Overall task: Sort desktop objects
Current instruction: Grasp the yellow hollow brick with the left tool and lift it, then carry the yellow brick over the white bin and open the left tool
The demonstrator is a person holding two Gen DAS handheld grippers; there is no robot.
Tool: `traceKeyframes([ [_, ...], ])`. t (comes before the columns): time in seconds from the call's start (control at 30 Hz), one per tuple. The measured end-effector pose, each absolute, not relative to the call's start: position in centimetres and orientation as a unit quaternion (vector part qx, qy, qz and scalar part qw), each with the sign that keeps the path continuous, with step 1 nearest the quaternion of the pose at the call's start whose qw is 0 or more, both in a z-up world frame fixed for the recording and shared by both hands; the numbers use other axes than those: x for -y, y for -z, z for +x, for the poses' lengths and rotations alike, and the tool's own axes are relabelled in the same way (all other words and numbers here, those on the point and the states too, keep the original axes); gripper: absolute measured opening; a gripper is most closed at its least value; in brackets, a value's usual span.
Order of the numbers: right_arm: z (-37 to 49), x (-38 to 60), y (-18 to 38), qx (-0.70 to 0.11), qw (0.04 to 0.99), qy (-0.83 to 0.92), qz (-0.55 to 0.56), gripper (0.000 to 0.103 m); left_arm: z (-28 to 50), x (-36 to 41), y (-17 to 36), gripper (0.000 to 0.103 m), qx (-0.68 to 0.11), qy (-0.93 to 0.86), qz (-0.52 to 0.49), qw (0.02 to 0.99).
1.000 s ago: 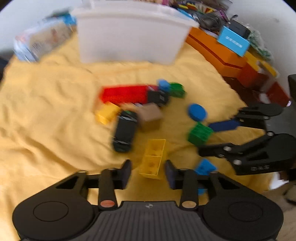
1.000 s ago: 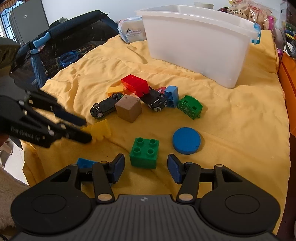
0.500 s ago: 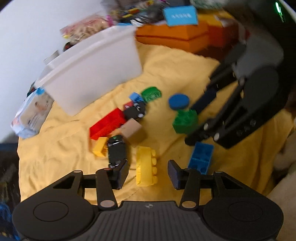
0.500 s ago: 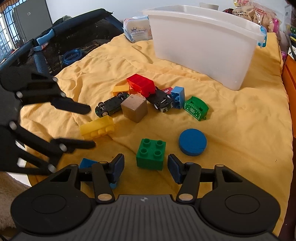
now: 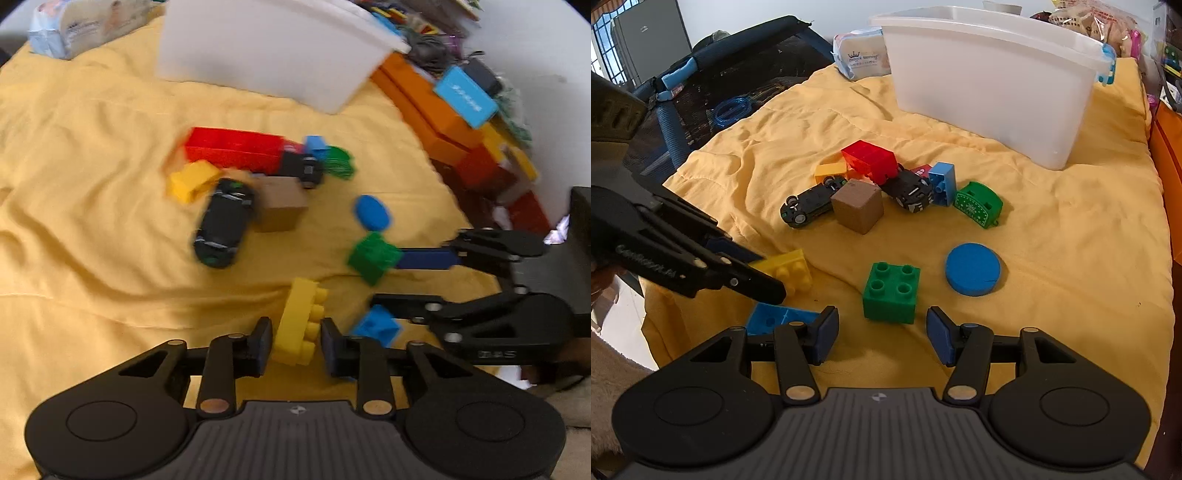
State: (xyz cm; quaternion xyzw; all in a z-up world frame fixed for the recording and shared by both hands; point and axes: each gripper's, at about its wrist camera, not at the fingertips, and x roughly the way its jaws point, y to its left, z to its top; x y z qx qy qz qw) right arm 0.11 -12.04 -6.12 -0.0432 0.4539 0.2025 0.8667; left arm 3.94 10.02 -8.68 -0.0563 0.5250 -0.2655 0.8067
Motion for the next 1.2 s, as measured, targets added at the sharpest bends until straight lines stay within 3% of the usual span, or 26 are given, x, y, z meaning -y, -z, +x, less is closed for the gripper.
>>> traceKeyframes([
  [0.13, 0.1, 11.9, 6.0, -0.448, 0.87, -0.202, -0.047, 0.057, 2.6, -8.9, 7.4, 0.05, -0.476, 0.237, 0.051, 0.846],
  [0.37, 0.4, 11.5, 6.0, -0.447, 0.87, -0.204, -0.049, 0.059, 0.5, -7.7, 5.4, 0.052, -0.394, 0.259, 0.159, 0.867],
  [0.6, 1.0, 11.0, 6.2, -0.443, 0.873, -0.198, -0.056, 0.06, 0.2, -6.5, 7.3, 0.053, -0.398, 0.299, 0.223, 0.838],
  [0.67, 1.4, 10.9, 6.3, -0.442, 0.874, -0.192, -0.059, 0.056, 0.5, -6.2, 7.9, 0.052, -0.394, 0.299, 0.237, 0.836],
  [0.73, 1.7, 10.9, 6.5, -0.447, 0.872, -0.189, -0.058, 0.055, 1.0, -6.1, 8.2, 0.048, -0.396, 0.302, 0.228, 0.836],
  [0.8, 1.8, 10.9, 6.8, -0.455, 0.868, -0.187, -0.062, 0.039, 1.7, -6.3, 8.5, 0.033, -0.416, 0.306, 0.208, 0.831],
  [0.87, 1.8, 11.1, 6.8, -0.455, 0.868, -0.187, -0.063, 0.036, 2.2, -6.7, 8.2, 0.027, -0.426, 0.306, 0.184, 0.831],
  [1.03, 1.3, 11.2, 4.8, -0.427, 0.882, -0.181, -0.081, 0.034, 2.6, -7.6, 6.1, 0.027, -0.406, 0.296, 0.165, 0.849],
  [1.2, 2.8, 12.0, 0.4, -0.37, 0.91, -0.167, -0.086, 0.034, 4.7, -8.3, 0.6, 0.027, -0.333, 0.279, 0.151, 0.888],
])
